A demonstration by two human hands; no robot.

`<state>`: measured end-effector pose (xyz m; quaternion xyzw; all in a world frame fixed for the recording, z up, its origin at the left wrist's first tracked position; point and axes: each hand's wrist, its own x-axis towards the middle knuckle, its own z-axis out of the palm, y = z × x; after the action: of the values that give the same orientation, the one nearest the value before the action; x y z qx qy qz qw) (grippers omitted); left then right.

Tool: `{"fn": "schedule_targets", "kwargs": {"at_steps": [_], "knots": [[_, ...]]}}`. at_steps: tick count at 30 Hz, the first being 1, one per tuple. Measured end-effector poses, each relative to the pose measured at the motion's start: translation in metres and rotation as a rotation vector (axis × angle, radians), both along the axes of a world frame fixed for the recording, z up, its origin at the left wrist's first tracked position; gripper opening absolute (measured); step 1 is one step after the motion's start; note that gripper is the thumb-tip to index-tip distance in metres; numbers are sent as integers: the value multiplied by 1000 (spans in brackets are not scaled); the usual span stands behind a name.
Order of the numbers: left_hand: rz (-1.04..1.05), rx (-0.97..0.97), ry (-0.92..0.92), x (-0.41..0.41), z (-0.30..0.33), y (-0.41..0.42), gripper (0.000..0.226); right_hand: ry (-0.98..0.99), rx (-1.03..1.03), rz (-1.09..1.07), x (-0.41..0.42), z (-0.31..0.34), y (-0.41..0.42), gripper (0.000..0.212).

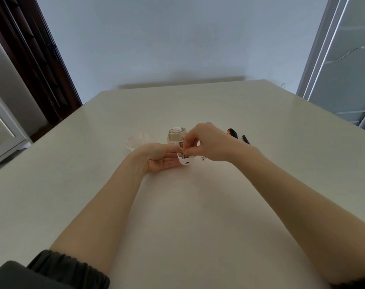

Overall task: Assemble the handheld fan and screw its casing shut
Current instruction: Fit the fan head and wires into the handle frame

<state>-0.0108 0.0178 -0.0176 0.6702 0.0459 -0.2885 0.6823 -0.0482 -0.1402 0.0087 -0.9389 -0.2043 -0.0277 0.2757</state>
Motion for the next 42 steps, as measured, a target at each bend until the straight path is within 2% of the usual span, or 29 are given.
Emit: {"fn": "schedule_targets", "kwargs": {"at_steps": [15, 31, 35, 39, 42], "knots": [[-96, 96, -51, -5, 3, -3, 14, 88, -27, 33, -8, -1, 3, 7], [-101, 79, -79, -3, 0, -1, 11, 142, 33, -8, -6, -5, 1, 6], [-63, 55, -109, 0, -3, -1, 16, 143, 191, -83, -1, -7, -2, 19], [-6, 38, -119, 3, -6, -2, 17, 25, 420, -248, 7, -16, -4, 5], [1, 44, -127, 5, -7, -4, 21, 95, 547, -307, 10, -22, -6, 5]]}}
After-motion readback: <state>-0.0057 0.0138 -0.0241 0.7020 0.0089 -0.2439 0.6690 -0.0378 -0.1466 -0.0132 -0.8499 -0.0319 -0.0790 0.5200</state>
